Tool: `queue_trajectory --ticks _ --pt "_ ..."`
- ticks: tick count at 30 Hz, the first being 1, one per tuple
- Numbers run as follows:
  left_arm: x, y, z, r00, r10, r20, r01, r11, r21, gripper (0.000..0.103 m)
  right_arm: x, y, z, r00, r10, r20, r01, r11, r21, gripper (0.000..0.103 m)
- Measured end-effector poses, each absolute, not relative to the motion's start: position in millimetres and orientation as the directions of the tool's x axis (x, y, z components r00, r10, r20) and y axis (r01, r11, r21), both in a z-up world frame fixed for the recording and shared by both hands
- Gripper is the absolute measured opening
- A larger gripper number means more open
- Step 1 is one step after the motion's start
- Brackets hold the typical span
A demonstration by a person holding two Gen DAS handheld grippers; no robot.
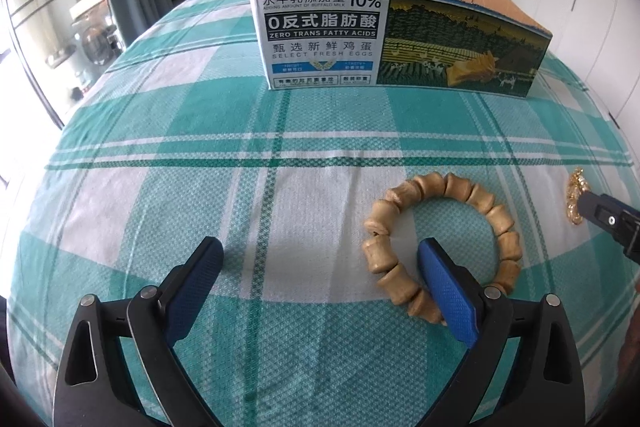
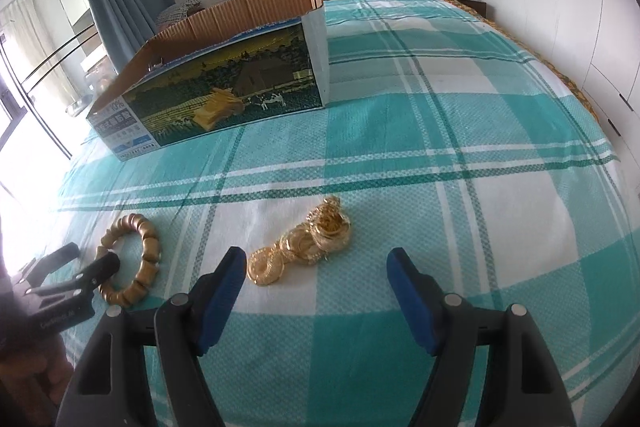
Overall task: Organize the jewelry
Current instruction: 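Grasp the barrel-bead wooden bracelet with the left tool while the right tool grasps the gold earrings, then carry the wooden bracelet and gold earrings over the box with both tools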
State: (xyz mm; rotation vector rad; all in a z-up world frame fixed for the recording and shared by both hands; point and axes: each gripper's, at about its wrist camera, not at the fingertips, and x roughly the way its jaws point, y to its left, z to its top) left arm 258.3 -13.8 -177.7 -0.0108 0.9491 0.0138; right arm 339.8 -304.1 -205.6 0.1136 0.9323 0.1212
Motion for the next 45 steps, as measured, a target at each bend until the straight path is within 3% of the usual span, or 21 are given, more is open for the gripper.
queue_trajectory --ticks 7,9,10,11,12,14,16,17,29,45 --pt "250 -15 -176 0.59 0.004 -0.807 -0.01 1.0 -0.003 0.092 346 -270 -212 0.586 0.036 -0.809 -0.088 0.996 -0.02 0.074" --pt "243 -18 -175 0.595 -0.001 -0.804 -0.001 1.0 -0.002 0.088 340 -266 -211 0.606 0.022 -0.795 -0.097 0.994 -0.047 0.063" --pt "241 -21 -175 0.597 -0.005 -0.802 0.006 1.0 -0.002 0.084 337 -265 -210 0.613 0.021 -0.79 -0.101 0.994 -0.052 0.049" --pt "240 -23 -174 0.599 -0.013 -0.8 0.015 1.0 -0.004 0.082 335 -265 -209 0.619 0.012 -0.786 -0.102 0.993 -0.065 0.029" --pt "238 -25 -173 0.602 -0.023 -0.798 0.028 1.0 -0.007 0.074 333 -264 -209 0.621 0.0 -0.784 -0.1 0.992 -0.079 0.023" --pt "231 -32 -171 0.609 -0.047 -0.792 0.065 0.998 -0.01 0.057 328 -267 -208 0.619 0.019 -0.785 -0.1 0.993 -0.055 0.024" --pt "226 -40 -169 0.611 -0.073 -0.788 0.108 0.994 -0.009 0.019 320 -273 -205 0.621 0.065 -0.781 -0.107 0.994 -0.002 0.024" --pt "224 -41 -168 0.61 -0.076 -0.789 0.116 0.993 -0.006 0.015 316 -276 -202 0.622 0.082 -0.779 -0.11 0.994 0.017 0.024" --pt "209 -9 -133 0.623 -0.214 -0.753 0.097 0.976 -0.197 0.012 273 -297 -157 0.638 0.193 -0.746 -0.163 0.98 0.114 0.024" --pt "212 8 -68 0.663 -0.29 -0.69 0.131 0.953 -0.275 0.012 263 -294 -86 0.681 0.309 -0.665 -0.26 0.95 0.174 0.024"
